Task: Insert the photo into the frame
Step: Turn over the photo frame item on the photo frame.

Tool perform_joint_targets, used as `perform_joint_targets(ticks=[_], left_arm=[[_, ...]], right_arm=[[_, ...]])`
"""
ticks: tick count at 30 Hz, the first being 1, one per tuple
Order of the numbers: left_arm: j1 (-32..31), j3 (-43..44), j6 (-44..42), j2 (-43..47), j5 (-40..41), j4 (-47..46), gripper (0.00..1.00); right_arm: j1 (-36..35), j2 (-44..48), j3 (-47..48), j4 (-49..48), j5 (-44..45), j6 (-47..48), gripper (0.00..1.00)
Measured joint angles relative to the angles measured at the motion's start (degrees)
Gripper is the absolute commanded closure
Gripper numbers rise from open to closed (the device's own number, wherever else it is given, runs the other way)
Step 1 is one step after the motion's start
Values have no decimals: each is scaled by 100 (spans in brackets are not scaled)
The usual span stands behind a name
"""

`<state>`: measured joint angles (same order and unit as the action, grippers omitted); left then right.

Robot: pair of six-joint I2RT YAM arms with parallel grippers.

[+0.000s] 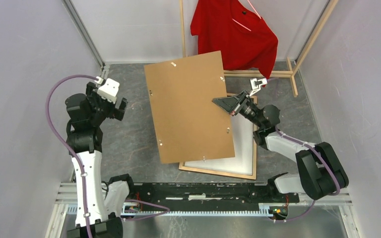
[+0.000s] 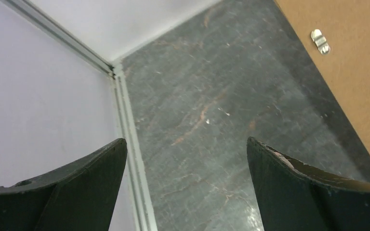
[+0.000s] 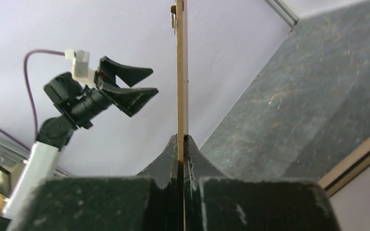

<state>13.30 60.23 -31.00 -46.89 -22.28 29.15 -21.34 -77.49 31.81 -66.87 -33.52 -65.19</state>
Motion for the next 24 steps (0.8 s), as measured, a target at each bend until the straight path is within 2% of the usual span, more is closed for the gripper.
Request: perform_joint_targets(ticks=[5,15,20,24], left_arm=[[0,-411,-221,186,-385,326,0],[-4,-643,-616,310,-1082,796,0],[-74,-839,-643,-9,-1237,855,0],[-533,-839,-643,-555,-1130,839,0]], right_arm=[[125,240,-632,-129,175,-767,100],[385,1163,-1486,-55,463,-1329,100],[1126,1661,-2269,291,282,-1480,100],[1853,1987,-2717,664,-22,-1497,100]])
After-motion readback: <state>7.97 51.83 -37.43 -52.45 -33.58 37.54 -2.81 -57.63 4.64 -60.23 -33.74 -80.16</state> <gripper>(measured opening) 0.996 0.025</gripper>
